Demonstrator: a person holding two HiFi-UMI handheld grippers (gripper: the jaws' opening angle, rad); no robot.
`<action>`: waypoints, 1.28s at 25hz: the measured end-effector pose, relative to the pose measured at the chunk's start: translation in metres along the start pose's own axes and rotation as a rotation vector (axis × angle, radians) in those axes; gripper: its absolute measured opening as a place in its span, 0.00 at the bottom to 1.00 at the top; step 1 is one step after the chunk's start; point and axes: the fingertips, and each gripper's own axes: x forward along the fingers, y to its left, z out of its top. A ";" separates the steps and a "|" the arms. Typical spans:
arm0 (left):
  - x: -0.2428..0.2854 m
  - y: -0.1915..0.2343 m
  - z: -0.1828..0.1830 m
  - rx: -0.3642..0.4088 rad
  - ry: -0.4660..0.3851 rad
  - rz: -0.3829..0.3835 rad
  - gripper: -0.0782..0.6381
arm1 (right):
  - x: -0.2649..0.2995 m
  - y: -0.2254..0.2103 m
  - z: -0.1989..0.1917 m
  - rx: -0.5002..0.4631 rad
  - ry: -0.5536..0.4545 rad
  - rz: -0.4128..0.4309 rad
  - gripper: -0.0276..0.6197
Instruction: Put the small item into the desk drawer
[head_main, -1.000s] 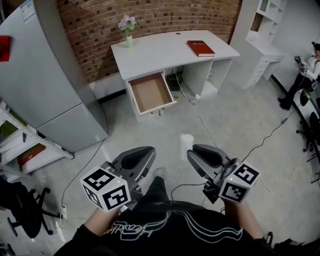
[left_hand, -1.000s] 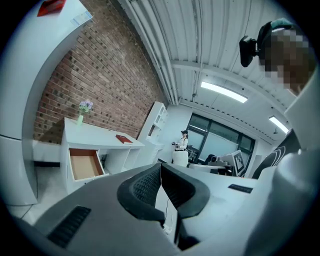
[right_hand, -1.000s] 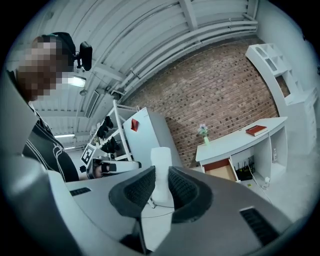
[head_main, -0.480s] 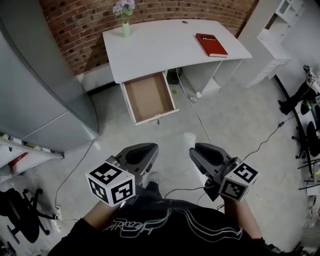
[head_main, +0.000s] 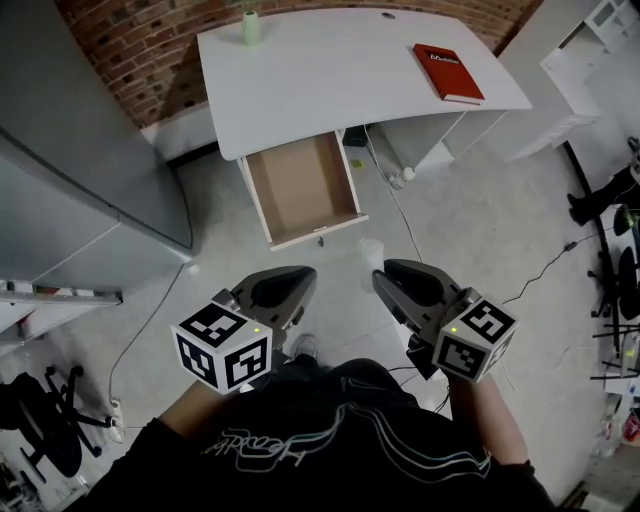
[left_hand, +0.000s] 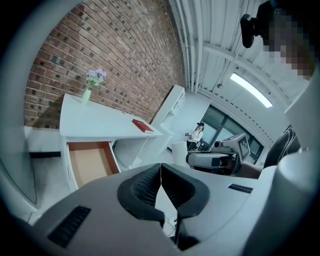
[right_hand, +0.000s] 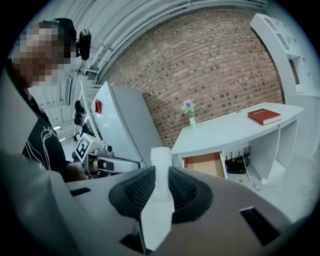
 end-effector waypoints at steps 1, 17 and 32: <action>0.004 0.006 -0.001 -0.006 0.001 0.007 0.14 | 0.006 -0.005 0.000 -0.006 0.011 0.003 0.19; 0.048 0.105 0.017 -0.118 -0.016 0.238 0.14 | 0.105 -0.088 0.011 -0.044 0.197 0.160 0.19; 0.059 0.195 0.011 -0.281 -0.070 0.439 0.14 | 0.223 -0.140 -0.012 -0.253 0.439 0.286 0.19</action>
